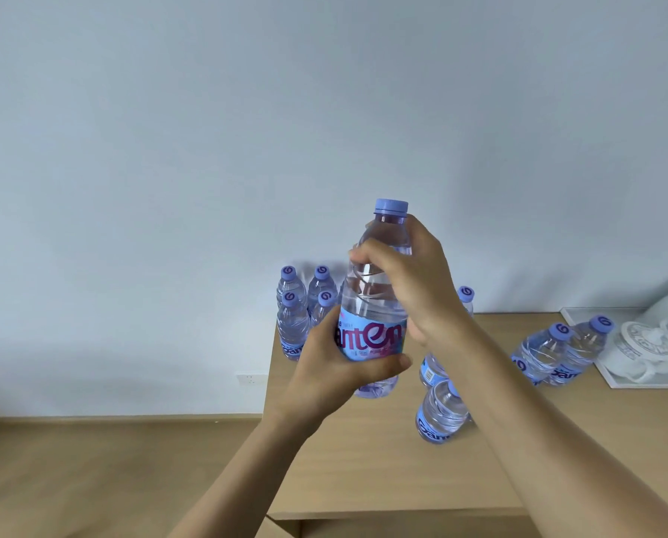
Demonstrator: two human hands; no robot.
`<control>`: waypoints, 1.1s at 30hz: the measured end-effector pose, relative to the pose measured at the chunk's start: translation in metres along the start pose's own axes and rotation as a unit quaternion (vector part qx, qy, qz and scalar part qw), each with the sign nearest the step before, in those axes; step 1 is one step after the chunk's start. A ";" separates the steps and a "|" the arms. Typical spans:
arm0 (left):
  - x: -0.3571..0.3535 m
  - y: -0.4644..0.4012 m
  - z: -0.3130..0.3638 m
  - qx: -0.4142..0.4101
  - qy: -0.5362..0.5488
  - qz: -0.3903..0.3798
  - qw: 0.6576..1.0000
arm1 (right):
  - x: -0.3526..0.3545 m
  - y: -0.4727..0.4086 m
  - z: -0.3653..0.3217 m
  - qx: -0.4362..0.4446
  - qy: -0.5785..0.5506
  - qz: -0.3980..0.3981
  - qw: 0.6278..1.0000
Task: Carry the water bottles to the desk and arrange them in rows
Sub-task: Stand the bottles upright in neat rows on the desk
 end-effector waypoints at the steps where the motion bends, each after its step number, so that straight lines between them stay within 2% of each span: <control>1: 0.002 0.000 0.001 0.005 0.001 -0.026 1.000 | 0.002 -0.002 0.000 -0.016 -0.024 -0.012 1.000; 5: 0.007 0.003 0.004 0.013 0.033 -0.110 0.993 | 0.011 -0.007 0.003 -0.084 -0.117 -0.055 0.988; 8: 0.009 0.003 0.005 0.002 0.031 -0.104 0.994 | 0.012 -0.006 0.004 -0.106 -0.175 -0.082 0.975; 12: 0.005 0.005 0.001 -0.015 0.025 -0.035 0.999 | 0.011 -0.003 -0.001 -0.074 -0.090 -0.071 0.991; 17: 0.000 0.008 -0.001 -0.061 -0.038 0.052 0.996 | 0.004 0.011 0.003 0.001 -0.019 0.031 0.999; 21: -0.001 0.011 -0.002 -0.065 -0.047 0.042 0.996 | 0.002 0.013 0.001 0.002 -0.028 0.040 0.999; 27: 0.002 0.015 -0.003 -0.042 0.016 -0.013 0.999 | 0.001 0.008 -0.001 -0.030 -0.064 0.007 0.997; 33: 0.011 0.015 -0.007 -0.020 0.021 -0.021 0.999 | -0.001 0.004 0.002 -0.034 -0.054 -0.024 0.998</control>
Point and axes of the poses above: each hand's wrist, its own y-axis away from the middle knuckle, its own x-axis out of the back of the hand, z = x × y, the point moved 2 cm from there along -y, towards the middle knuckle, and after that the axes turned 2 degrees about -y, right-handed, at the moved point
